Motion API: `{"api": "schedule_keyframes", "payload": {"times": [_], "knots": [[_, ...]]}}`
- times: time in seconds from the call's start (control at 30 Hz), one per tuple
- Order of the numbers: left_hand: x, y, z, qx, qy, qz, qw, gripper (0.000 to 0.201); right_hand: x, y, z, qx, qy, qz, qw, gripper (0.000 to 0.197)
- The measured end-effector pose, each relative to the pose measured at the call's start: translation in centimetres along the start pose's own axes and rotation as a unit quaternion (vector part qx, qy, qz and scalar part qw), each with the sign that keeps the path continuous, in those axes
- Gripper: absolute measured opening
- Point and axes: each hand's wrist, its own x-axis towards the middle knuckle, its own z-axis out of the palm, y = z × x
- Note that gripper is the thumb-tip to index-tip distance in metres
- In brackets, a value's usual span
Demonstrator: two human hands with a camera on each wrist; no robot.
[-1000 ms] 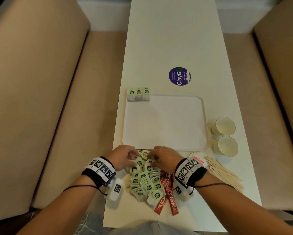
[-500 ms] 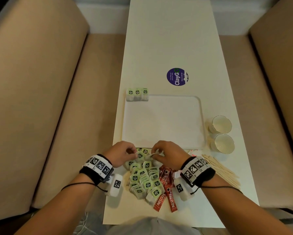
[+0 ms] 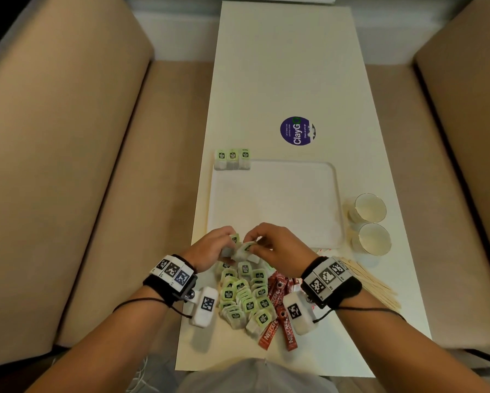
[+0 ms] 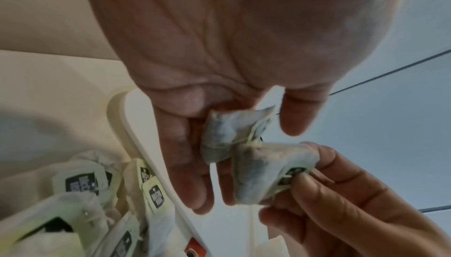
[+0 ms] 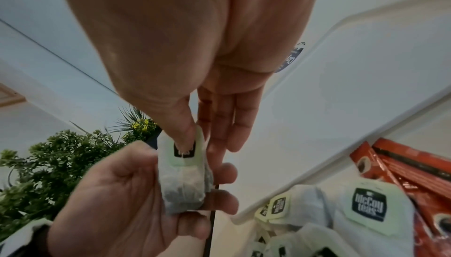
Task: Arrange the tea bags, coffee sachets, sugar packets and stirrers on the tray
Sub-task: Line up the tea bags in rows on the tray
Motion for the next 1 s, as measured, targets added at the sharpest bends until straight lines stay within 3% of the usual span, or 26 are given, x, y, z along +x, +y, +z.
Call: {"api": "schedule_keyframes", "payload": {"times": [0.13, 0.33, 0.53, 0.63, 0.7, 0.83, 1.0], "knots": [[-0.3, -0.2, 0.1, 0.038, -0.016, 0.002, 0.999, 0.023, 0.3, -0.2, 0.0, -0.002, 0.011, -0.006, 1.000, 0.011], [0.0, -0.6, 0.7, 0.082, 0.001, 0.010, 0.997, 0.027, 0.2, 1.4, -1.1, -0.091, 0.001, 0.063, 0.994, 0.025], [-0.4, -0.7, 1.0, 0.078, -0.001, -0.012, 0.997, 0.053, 0.2, 4.4, -0.1, -0.296, -0.058, 0.182, 0.936, 0.028], [-0.3, -1.0, 0.9, 0.067, -0.001, -0.013, 0.998, 0.040, 0.2, 5.1, 0.7, -0.335, -0.061, 0.219, 0.914, 0.041], [-0.1, -1.4, 0.7, 0.067, 0.019, -0.025, 0.997, 0.036, 0.1, 5.2, 1.1, -0.336, -0.055, 0.217, 0.915, 0.039], [0.3, -1.9, 0.4, 0.061, 0.037, -0.040, 0.997, 0.057, 0.0, 5.5, 1.7, -0.331, -0.048, 0.196, 0.922, 0.034], [0.4, -2.0, 0.3, 0.038, 0.029, -0.018, 0.999, 0.049, -0.2, 5.9, 2.1, -0.309, -0.041, 0.184, 0.932, 0.021]]}}
